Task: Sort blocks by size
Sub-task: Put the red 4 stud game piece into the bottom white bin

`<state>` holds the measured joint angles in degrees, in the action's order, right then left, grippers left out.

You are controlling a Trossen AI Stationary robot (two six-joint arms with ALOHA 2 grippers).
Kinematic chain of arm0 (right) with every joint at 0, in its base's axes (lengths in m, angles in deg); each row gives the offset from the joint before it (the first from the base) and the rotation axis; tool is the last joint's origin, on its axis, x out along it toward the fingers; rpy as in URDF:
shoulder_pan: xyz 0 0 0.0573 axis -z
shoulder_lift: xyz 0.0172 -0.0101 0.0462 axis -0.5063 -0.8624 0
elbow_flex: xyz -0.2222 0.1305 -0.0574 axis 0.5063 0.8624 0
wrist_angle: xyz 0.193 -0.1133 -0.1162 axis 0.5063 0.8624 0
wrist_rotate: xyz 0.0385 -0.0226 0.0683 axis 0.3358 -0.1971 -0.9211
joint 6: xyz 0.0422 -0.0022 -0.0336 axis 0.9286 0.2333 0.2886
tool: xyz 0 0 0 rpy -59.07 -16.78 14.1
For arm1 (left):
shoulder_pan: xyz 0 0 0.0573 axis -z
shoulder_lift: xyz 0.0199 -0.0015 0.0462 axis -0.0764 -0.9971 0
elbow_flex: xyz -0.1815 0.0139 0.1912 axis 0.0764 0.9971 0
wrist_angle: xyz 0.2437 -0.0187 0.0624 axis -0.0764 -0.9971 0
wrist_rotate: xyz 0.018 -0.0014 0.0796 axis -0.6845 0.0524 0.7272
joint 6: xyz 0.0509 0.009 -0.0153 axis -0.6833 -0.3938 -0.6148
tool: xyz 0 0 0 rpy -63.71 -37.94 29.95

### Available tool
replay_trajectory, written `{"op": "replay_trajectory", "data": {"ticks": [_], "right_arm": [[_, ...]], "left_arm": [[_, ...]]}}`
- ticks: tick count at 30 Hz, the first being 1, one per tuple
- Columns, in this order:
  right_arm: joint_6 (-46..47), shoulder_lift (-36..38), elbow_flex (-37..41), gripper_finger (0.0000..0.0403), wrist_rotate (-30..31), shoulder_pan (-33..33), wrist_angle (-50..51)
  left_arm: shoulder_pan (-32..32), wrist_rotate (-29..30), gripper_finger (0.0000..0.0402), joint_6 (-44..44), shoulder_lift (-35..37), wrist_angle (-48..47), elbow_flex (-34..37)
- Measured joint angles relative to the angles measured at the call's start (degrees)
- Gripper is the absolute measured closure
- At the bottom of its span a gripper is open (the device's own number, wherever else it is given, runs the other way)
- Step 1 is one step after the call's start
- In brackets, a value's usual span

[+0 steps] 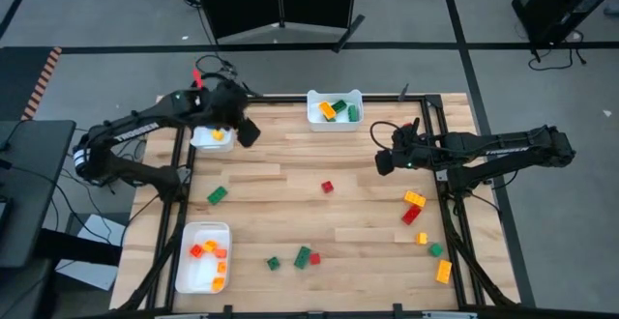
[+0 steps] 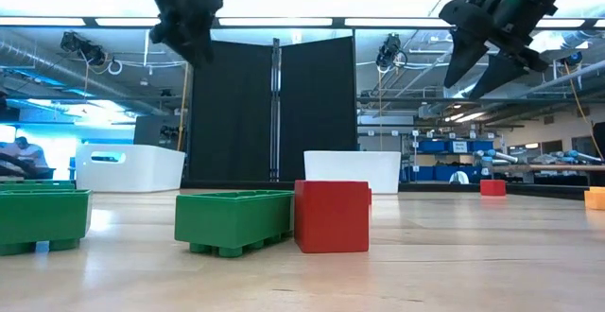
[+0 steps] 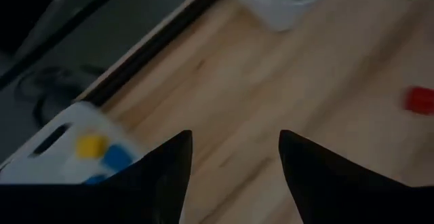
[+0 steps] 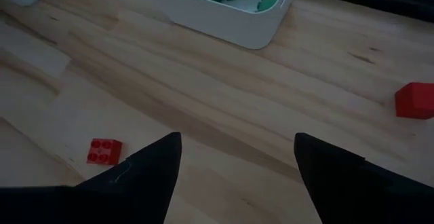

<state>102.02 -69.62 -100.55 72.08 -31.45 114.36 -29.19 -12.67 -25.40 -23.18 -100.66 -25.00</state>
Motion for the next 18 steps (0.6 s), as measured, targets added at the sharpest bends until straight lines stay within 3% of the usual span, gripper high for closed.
{"op": "replay_trajectory", "data": {"ticks": [9,18], "right_arm": [[-3.4,0.0,0.0,0.0105,-2.0,0.0,-2.2],[-5.7,0.0,0.0,0.0082,-3.2,0.0,-6.1]], "left_arm": [[12.3,-1.0,0.0172,-0.4,-0.9,1.3,0.3],[17.8,-0.9,0.0172,0.1,-0.9,1.4,0.3]]}}
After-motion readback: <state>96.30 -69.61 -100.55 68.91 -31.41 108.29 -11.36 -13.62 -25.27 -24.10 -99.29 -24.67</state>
